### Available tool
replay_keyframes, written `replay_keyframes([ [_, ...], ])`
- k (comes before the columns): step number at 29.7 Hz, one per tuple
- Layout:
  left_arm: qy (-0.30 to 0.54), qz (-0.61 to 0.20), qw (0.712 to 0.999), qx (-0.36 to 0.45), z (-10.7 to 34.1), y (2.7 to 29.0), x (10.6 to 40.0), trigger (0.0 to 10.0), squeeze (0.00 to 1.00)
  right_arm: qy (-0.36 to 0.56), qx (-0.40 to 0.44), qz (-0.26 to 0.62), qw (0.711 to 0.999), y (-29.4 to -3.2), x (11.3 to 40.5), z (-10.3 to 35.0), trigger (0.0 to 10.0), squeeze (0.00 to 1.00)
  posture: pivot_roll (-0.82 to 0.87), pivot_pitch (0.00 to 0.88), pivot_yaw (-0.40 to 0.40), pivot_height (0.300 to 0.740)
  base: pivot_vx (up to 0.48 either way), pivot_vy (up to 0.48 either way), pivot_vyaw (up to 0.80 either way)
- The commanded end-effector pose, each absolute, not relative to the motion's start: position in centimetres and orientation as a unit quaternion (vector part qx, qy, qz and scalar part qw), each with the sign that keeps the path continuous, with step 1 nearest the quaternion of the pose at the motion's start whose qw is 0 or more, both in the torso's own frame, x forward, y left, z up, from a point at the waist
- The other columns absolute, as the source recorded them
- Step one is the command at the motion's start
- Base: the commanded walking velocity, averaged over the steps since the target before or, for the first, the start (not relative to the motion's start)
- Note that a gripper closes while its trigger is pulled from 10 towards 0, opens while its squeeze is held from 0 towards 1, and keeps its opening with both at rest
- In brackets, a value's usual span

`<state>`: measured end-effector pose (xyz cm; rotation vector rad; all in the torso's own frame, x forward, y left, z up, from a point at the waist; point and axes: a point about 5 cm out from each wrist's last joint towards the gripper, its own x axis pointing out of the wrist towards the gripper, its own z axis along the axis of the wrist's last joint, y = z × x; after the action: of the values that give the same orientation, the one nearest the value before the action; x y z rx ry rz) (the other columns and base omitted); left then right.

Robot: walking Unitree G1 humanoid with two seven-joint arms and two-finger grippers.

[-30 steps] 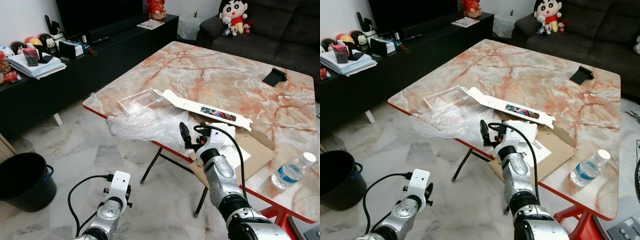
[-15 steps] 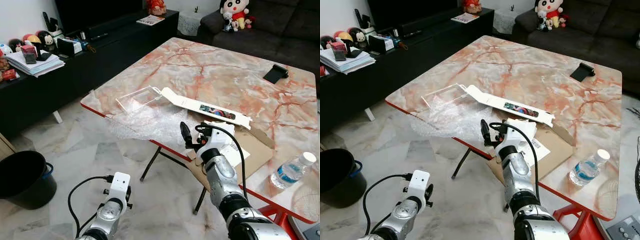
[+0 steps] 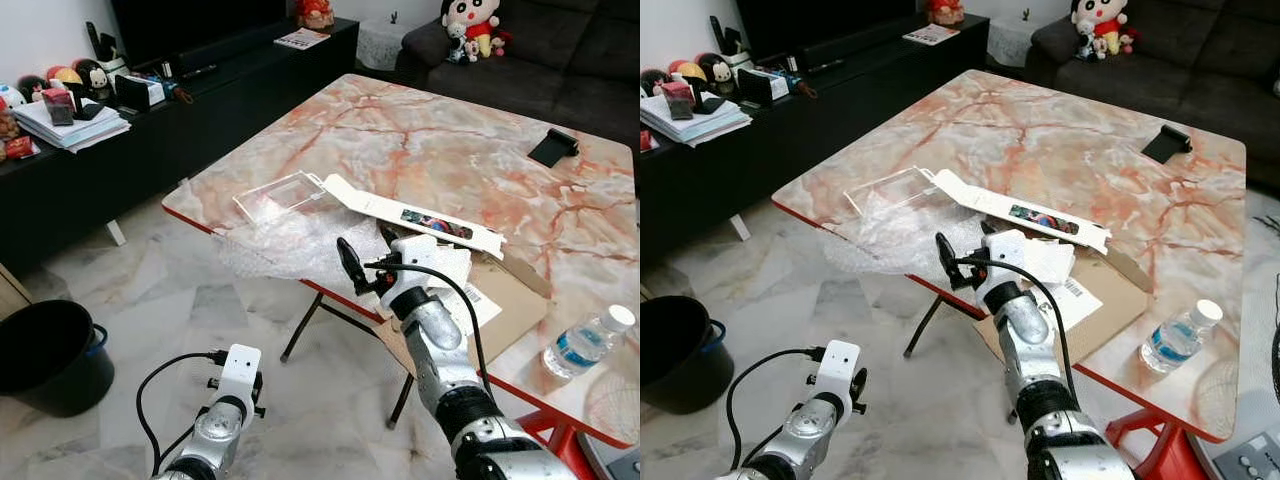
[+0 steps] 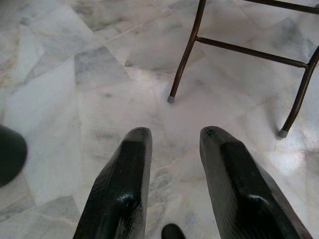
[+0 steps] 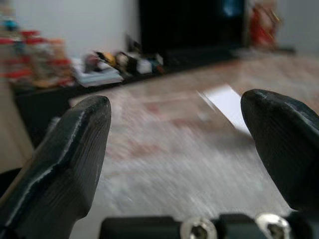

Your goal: Picking trash to rubbish bin

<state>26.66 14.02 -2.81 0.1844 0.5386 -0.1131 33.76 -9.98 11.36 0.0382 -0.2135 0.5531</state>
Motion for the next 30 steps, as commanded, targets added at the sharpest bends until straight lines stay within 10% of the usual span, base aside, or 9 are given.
replay_keyframes([
  [1,0.266,-0.052,0.959,0.082,-2.9,14.0,26.6,10.0,0.0,-0.121,-0.018,0.306,0.944,-9.6,33.3,11.7,10.0,0.0,-0.07,0.041,-0.069,0.74,0.0,0.0,0.0],
  [12,0.269,-0.053,0.958,0.084,-3.0,14.1,26.5,10.0,0.0,-0.087,-0.219,0.346,0.908,-10.2,31.8,9.0,10.0,0.0,-0.08,0.039,-0.068,0.74,0.0,0.0,0.0],
  [30,0.267,-0.056,0.958,0.089,-2.9,13.9,26.5,10.0,0.0,-0.081,-0.245,0.304,0.917,-9.5,32.2,8.5,10.0,0.0,-0.07,0.027,-0.067,0.74,0.0,0.0,0.0],
])
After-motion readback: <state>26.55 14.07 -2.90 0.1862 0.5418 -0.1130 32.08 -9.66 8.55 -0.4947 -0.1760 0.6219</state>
